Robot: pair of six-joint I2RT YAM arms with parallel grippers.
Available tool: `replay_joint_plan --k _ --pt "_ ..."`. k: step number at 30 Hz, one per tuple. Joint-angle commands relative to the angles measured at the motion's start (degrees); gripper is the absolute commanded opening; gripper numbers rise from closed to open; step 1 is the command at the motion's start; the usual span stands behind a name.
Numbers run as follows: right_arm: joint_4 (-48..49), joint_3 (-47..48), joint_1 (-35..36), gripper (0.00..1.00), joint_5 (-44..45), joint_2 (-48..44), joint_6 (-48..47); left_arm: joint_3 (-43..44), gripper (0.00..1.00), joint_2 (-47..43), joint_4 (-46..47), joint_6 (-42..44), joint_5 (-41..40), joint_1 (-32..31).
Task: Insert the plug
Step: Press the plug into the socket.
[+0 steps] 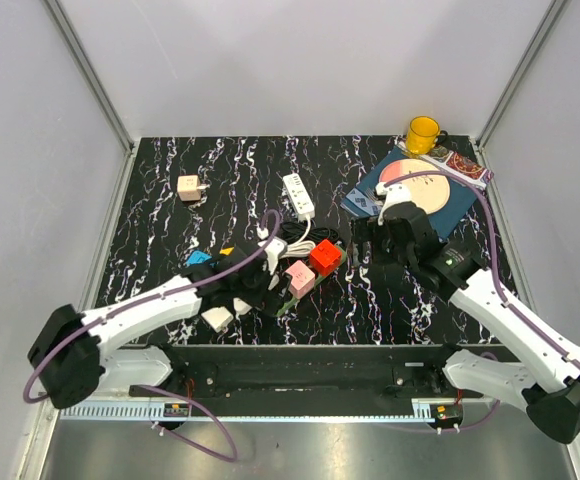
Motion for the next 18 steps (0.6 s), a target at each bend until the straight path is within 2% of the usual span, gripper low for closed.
replay_joint_plan --k 1,5,8,9,11,12,15,16,18 --pt "3.4 -0.7 -0.3 0.97 2.4 -2.5 0.1 4.8 0.97 7.2 1.9 -3.2 -1.1 -1.7" --pt "3.4 -1.6 -0.4 0.97 3.4 -3.5 -0.8 7.9 0.86 12.6 0.4 -2.6 -1.5 -4.0" --pt "3.5 -2.4 -0.6 0.97 3.9 -4.0 -1.0 10.0 0.84 16.5 -1.3 -2.3 -1.8 -5.5" --pt "3.5 -2.6 -0.5 0.97 4.0 -4.2 -0.8 10.8 0.77 17.5 -2.0 -2.3 -2.2 -5.7" --pt "3.4 -3.0 -0.7 0.97 4.1 -4.5 -1.0 11.5 0.74 20.3 -2.6 -2.5 -2.5 -6.5" --pt "3.5 -3.2 -0.6 0.97 4.1 -4.7 -1.0 12.1 0.67 21.1 -3.2 -2.5 -2.6 -6.7" --pt "3.5 -3.5 -0.7 0.97 4.8 -5.1 -1.5 13.9 0.64 23.9 -3.4 -2.6 -2.5 -7.9" --pt "3.5 -3.6 -0.8 0.98 5.3 -5.5 -1.5 14.5 0.56 25.4 -3.4 -2.6 -2.3 -8.7" --pt "3.6 -3.8 -0.8 0.97 6.0 -5.9 -1.7 17.0 0.52 26.9 -3.1 -2.6 -1.9 -9.6"
